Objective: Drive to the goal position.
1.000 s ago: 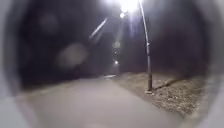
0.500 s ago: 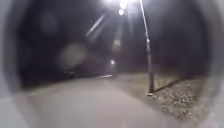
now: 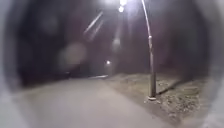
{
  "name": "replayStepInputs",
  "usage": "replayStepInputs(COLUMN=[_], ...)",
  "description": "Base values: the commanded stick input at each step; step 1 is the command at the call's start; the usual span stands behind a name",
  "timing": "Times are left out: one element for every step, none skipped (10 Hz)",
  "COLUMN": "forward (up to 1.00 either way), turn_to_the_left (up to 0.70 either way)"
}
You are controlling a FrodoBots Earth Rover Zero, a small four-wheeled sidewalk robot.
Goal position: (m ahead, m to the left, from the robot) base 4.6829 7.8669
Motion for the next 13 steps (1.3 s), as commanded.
replayStepInputs(forward=[0.85,0.85,0.85,0.85,0.85,0.85,0.85,0.85,0.85,0.85,0.85,0.85,0.85], turn_to_the_left=[0.00,0.00,0.00,0.21,0.34,0.34,0.31,0.25,0.09,0.00,0.00,0.00,0.00])
